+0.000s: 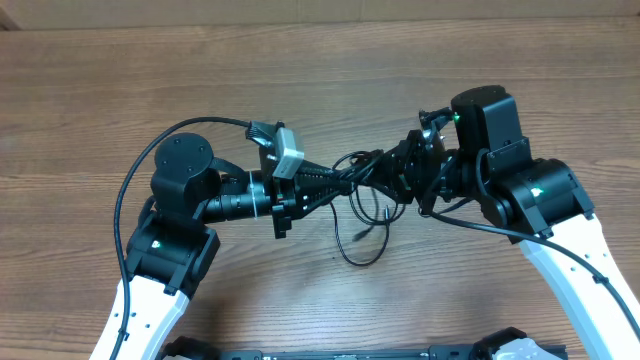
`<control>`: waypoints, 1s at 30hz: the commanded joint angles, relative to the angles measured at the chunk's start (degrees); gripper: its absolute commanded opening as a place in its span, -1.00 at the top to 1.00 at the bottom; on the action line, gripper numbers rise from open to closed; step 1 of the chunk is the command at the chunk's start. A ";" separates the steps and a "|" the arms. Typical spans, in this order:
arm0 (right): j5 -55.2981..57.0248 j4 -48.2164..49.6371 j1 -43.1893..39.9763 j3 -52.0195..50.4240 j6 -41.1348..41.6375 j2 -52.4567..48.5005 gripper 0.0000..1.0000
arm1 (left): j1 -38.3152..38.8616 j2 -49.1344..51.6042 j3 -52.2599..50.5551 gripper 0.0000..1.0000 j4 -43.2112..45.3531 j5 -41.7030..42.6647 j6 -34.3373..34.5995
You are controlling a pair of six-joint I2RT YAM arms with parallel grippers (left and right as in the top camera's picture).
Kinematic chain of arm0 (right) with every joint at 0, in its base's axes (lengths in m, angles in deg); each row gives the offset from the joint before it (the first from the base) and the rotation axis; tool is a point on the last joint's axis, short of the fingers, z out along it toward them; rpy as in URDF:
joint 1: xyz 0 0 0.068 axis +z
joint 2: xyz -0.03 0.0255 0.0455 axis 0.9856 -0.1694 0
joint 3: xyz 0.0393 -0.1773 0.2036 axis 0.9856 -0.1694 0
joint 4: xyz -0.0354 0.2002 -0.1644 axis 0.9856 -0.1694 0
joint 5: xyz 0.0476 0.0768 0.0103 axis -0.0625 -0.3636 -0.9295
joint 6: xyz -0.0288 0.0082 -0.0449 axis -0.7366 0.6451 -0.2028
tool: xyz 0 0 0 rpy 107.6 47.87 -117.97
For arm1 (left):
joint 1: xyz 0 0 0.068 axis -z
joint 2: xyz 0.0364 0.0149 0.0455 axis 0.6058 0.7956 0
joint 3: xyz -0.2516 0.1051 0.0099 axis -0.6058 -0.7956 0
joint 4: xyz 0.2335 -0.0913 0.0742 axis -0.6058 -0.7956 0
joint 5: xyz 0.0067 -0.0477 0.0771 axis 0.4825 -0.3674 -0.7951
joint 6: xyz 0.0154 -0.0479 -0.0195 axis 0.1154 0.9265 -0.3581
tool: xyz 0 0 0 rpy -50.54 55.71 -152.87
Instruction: Untangle cables
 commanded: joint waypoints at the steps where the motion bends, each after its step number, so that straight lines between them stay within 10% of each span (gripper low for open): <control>1: 0.83 0.42 0.74 0.79 -1.25 0.20 0.93 | 0.42 -0.04 0.52 0.92 0.52 2.93 -0.26; 12: 1.25 0.46 -1.92 0.79 -2.71 0.20 0.93 | 0.37 -0.04 0.52 0.39 0.35 7.26 -0.26; 18: -0.76 0.50 -1.95 0.79 -2.71 0.20 0.93 | 0.37 -0.04 0.52 0.74 0.35 6.62 -0.28; 30: 6.45 -1.81 -1.97 0.79 -10.56 0.20 0.93 | 0.31 -0.02 0.52 0.81 -3.78 3.08 -0.31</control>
